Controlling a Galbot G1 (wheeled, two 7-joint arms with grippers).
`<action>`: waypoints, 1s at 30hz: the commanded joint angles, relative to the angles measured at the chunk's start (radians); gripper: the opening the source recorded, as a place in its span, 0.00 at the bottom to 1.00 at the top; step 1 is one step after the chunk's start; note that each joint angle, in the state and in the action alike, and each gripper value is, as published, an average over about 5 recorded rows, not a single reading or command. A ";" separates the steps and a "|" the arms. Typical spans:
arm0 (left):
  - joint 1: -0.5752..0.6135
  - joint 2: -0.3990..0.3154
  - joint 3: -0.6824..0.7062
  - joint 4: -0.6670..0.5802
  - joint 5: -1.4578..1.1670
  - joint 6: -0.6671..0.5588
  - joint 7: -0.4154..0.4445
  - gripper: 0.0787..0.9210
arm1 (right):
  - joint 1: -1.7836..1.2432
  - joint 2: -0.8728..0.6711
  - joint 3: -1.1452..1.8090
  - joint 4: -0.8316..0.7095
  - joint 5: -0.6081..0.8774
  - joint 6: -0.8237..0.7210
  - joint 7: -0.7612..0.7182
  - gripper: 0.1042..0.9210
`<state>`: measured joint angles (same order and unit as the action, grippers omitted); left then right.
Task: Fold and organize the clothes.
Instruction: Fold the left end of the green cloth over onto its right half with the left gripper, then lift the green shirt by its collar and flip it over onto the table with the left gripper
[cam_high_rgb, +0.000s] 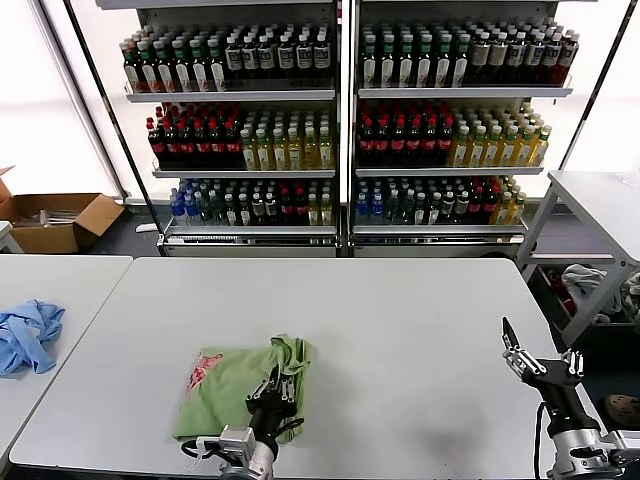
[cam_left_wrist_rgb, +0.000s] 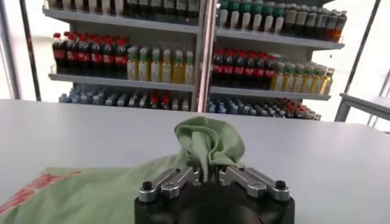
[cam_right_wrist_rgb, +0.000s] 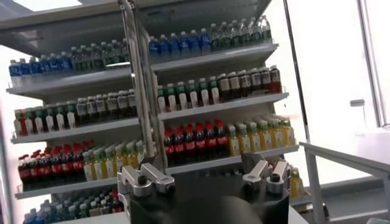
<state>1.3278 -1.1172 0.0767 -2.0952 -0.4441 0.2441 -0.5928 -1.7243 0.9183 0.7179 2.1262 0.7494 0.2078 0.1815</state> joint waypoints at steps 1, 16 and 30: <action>-0.061 -0.004 0.080 0.058 0.036 0.015 0.013 0.26 | 0.002 0.003 -0.004 0.003 -0.008 0.001 0.000 0.88; -0.031 0.028 0.250 -0.036 0.094 -0.082 0.051 0.77 | 0.017 0.010 -0.013 0.022 -0.029 -0.010 0.004 0.88; 0.071 0.164 -0.419 -0.110 -0.242 -0.025 -0.004 0.88 | 0.025 0.003 -0.020 0.027 -0.042 -0.017 -0.001 0.88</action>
<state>1.3244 -1.0396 0.0355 -2.1838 -0.5017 0.2093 -0.5851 -1.7036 0.9248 0.6988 2.1535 0.7115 0.1937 0.1809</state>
